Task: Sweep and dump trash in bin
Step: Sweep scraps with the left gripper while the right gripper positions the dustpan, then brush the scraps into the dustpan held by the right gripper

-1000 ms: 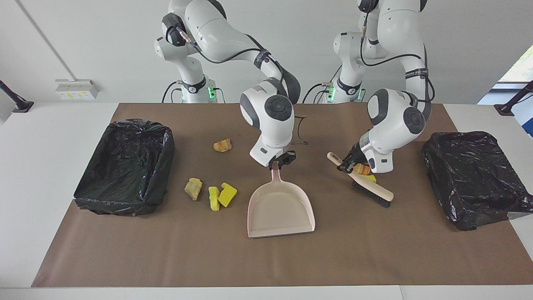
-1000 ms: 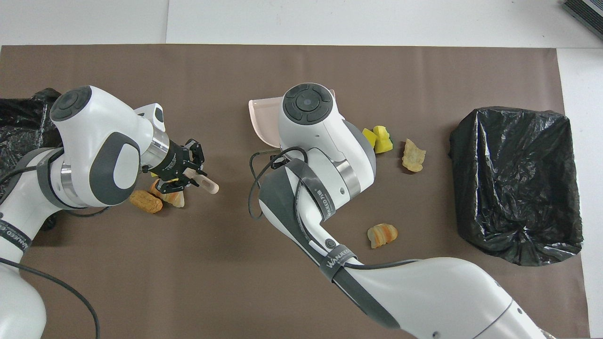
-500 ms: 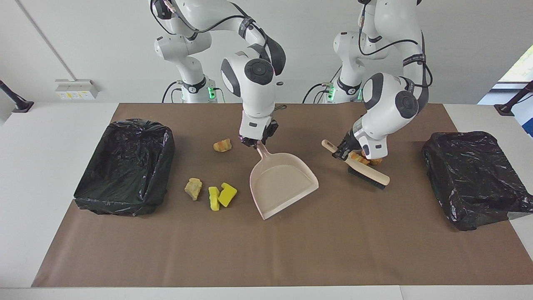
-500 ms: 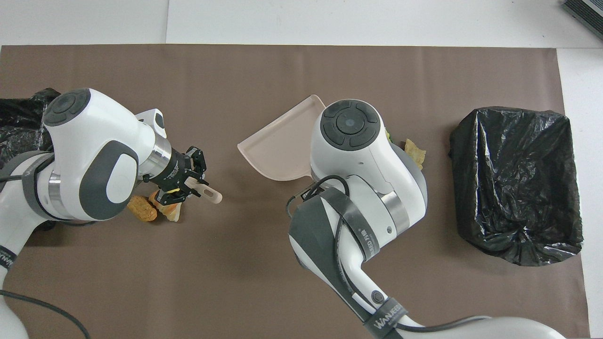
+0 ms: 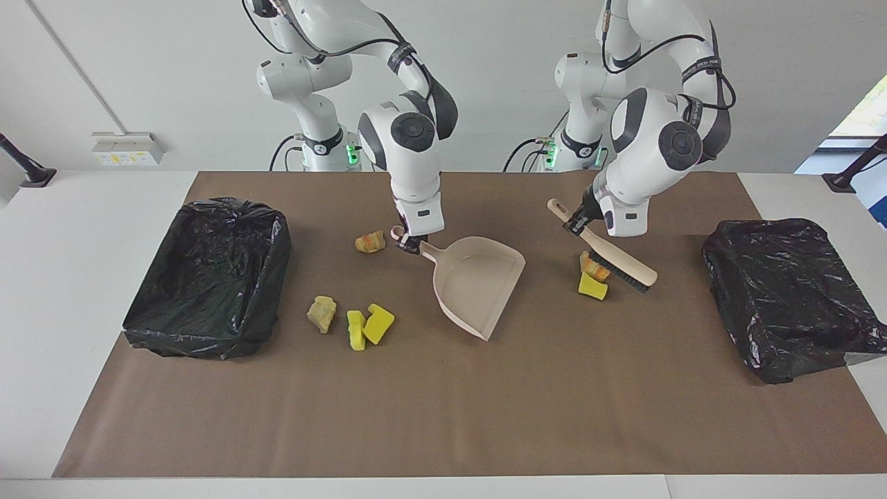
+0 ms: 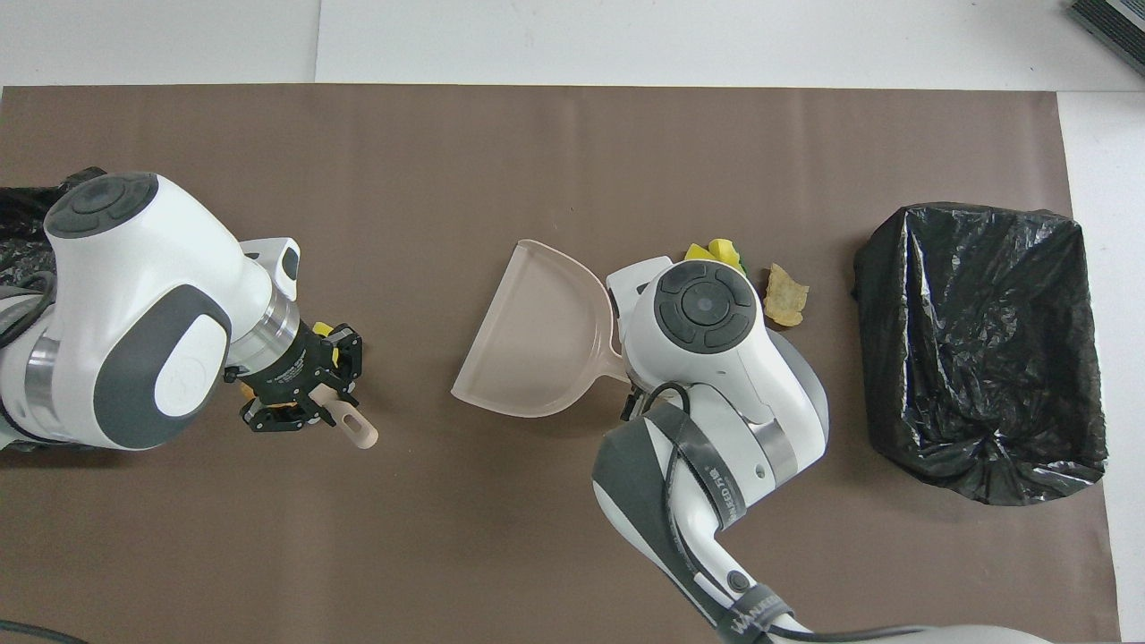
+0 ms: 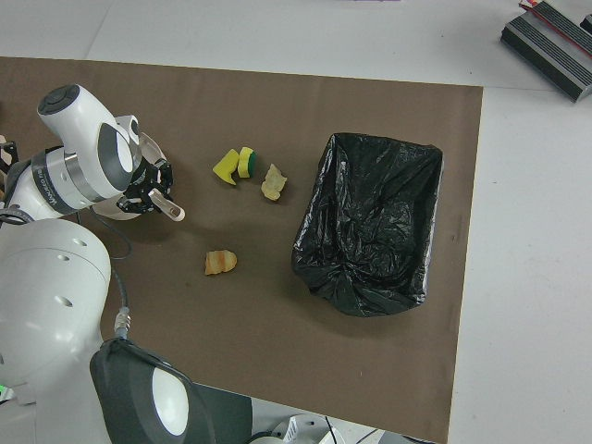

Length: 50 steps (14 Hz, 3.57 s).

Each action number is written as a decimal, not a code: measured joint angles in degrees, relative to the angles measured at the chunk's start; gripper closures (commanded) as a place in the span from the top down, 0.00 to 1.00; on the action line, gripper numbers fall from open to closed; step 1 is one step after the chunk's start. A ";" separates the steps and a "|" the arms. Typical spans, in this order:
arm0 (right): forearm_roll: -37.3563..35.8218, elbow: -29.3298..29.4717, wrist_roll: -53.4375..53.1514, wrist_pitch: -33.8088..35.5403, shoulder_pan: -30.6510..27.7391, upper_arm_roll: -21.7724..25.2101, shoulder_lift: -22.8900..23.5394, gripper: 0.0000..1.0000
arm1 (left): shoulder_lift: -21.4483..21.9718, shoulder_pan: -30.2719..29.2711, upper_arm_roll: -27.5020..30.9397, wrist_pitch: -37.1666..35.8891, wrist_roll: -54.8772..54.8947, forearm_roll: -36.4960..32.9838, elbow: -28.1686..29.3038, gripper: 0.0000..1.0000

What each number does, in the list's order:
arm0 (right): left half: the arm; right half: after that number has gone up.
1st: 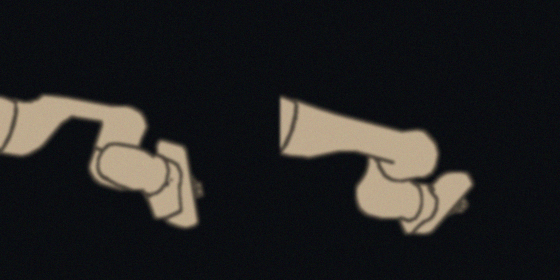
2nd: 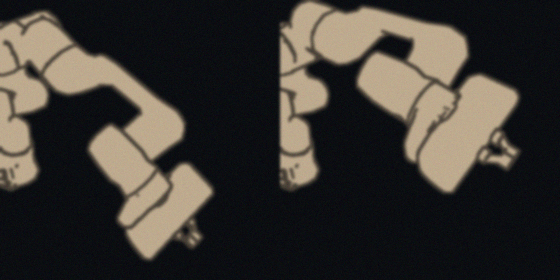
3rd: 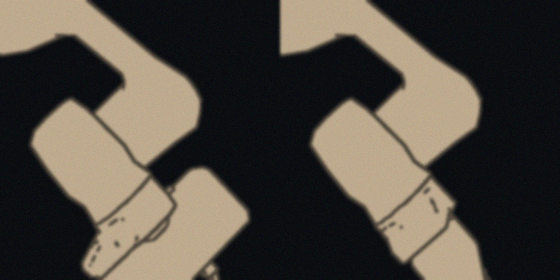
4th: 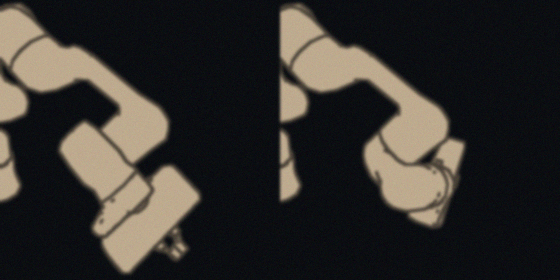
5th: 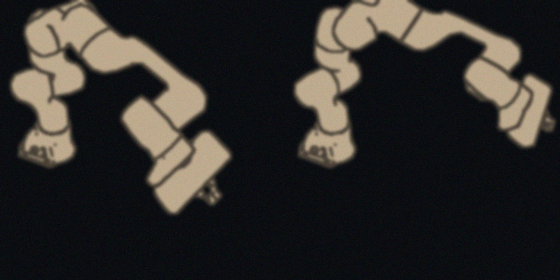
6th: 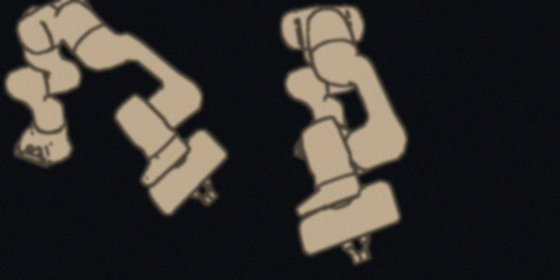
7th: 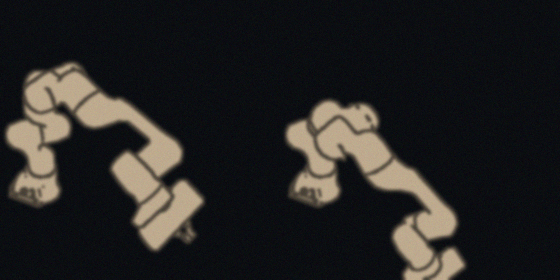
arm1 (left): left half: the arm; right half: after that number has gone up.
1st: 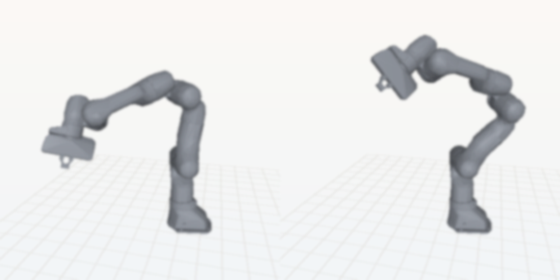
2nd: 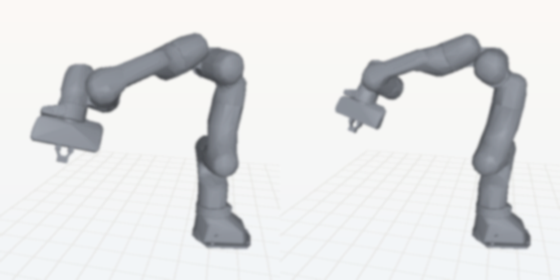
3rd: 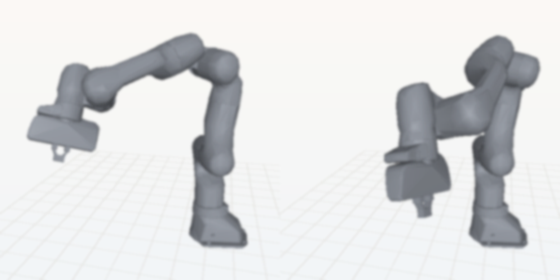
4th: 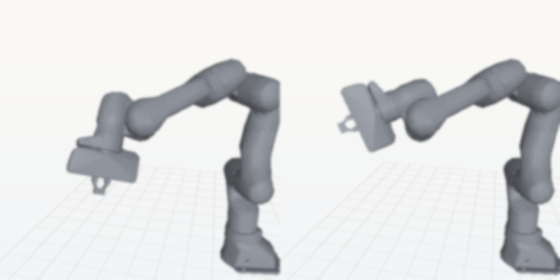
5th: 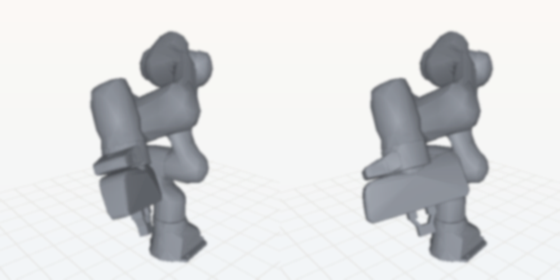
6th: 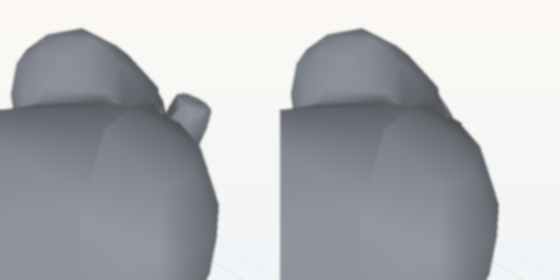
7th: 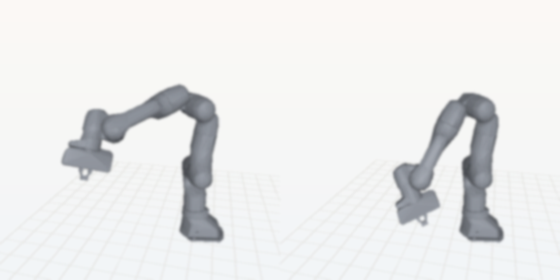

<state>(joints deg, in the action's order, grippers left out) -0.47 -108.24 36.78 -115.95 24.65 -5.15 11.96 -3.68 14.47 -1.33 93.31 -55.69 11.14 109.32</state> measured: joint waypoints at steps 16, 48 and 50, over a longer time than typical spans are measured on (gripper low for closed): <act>-5.07 -3.00 11.38 -2.36 5.11 -0.39 0.20 0.00 | 11.71 -5.44 0.34 7.43 30.11 -10.04 19.75 0.00; -5.36 -2.95 3.22 -1.41 9.38 -0.26 1.18 0.00 | 12.50 14.69 -0.12 6.97 58.01 -1.33 17.44 0.00; -5.36 -2.94 3.22 -1.41 9.38 -0.26 1.18 0.00 | 12.88 11.11 0.42 3.16 57.98 -1.37 15.83 0.00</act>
<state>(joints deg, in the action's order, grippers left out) -5.82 -111.18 40.00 -117.36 34.03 -5.42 13.14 9.20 25.58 -0.91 96.47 2.30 9.78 125.15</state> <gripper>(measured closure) 0.683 0.727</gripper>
